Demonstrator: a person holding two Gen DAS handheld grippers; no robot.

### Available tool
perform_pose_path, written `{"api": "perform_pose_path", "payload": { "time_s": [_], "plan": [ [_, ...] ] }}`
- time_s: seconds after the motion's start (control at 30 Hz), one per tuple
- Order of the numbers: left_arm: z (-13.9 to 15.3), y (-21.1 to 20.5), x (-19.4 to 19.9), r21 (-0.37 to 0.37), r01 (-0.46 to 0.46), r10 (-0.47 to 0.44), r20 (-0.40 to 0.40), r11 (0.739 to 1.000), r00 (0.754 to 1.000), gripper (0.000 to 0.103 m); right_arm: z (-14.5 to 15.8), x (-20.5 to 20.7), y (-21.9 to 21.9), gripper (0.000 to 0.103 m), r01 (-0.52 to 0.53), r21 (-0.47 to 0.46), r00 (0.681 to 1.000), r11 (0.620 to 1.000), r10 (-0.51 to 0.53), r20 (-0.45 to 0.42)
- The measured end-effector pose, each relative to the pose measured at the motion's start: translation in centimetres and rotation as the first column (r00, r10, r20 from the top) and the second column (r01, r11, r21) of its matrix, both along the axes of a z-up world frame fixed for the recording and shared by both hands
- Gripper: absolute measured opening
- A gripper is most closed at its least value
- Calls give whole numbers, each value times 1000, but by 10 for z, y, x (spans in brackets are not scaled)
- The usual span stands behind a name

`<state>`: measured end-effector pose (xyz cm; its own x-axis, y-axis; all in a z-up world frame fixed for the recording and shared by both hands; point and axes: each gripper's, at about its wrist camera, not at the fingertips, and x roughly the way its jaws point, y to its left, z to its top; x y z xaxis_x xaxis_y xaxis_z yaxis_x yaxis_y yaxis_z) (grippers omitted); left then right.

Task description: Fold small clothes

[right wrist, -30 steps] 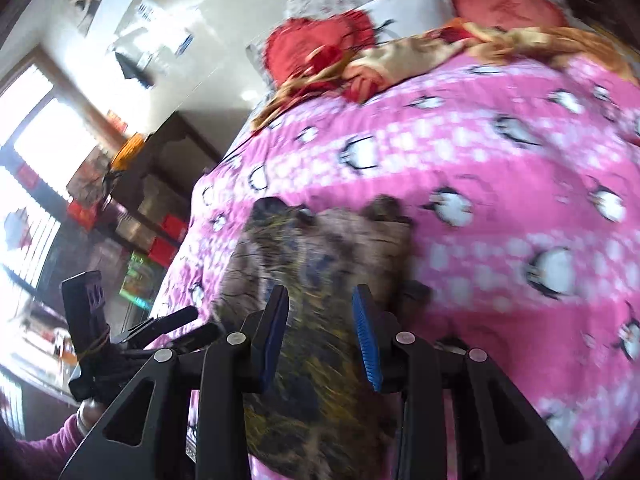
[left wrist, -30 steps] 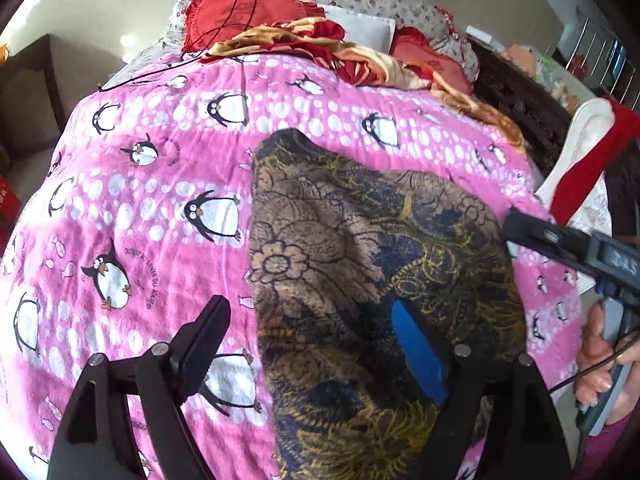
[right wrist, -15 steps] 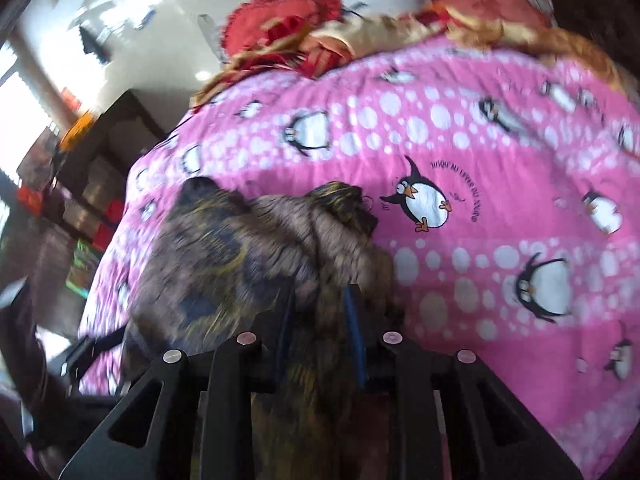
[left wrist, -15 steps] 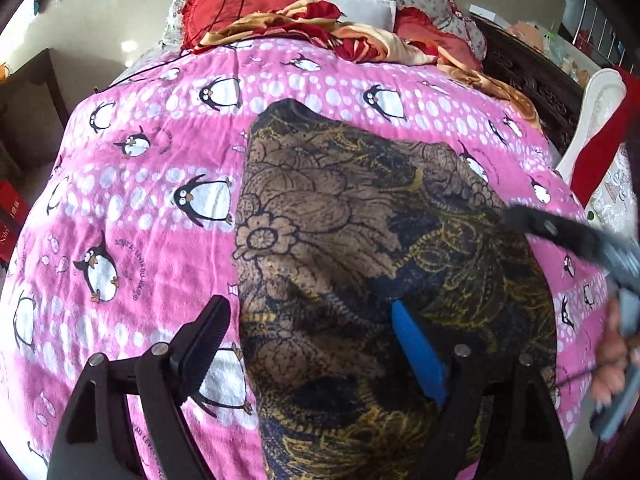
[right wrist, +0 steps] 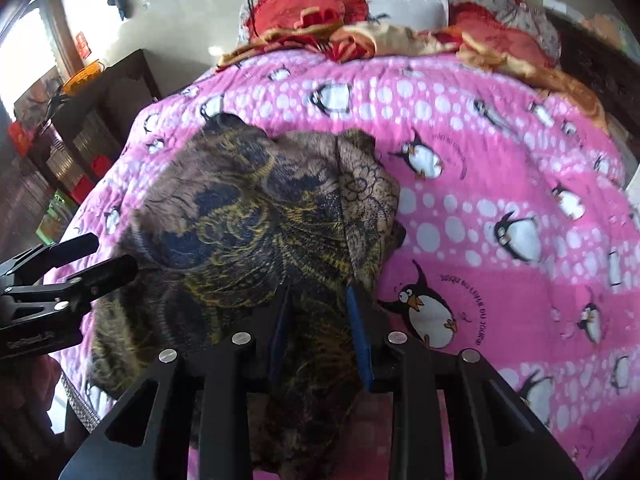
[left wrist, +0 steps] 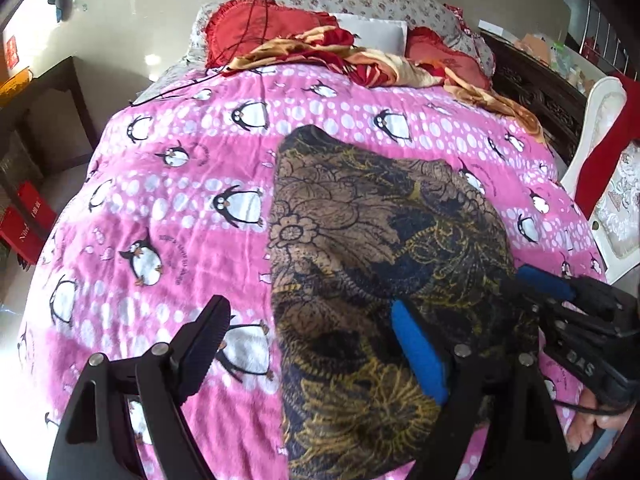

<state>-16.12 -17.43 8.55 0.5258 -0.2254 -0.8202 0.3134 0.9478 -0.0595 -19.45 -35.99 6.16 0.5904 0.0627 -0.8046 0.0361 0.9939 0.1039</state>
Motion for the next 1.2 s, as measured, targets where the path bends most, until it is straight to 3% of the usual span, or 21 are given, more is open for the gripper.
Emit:
{"api": "perform_pose_path", "payload": {
  "time_s": [0.13, 0.3, 0.6, 1.2],
  "plan": [
    [8, 4, -7, -14, -12, 12, 18, 1000, 1000, 86, 21, -20, 13, 30, -1, -40, 999, 999, 3, 51],
    [22, 4, -18, -15, -3, 4, 66, 1000, 998, 86, 37, -33, 24, 47, 31, -69, 996, 997, -25, 84],
    [32, 12, -26, -38, -11, 14, 93, 999, 996, 86, 41, -34, 18, 48, 113, -56, 990, 992, -108, 87],
    [25, 11, -20, -32, -23, 26, 86, 999, 996, 86, 31, -29, 10, 48, 127, -51, 991, 991, -124, 58]
  ]
}}
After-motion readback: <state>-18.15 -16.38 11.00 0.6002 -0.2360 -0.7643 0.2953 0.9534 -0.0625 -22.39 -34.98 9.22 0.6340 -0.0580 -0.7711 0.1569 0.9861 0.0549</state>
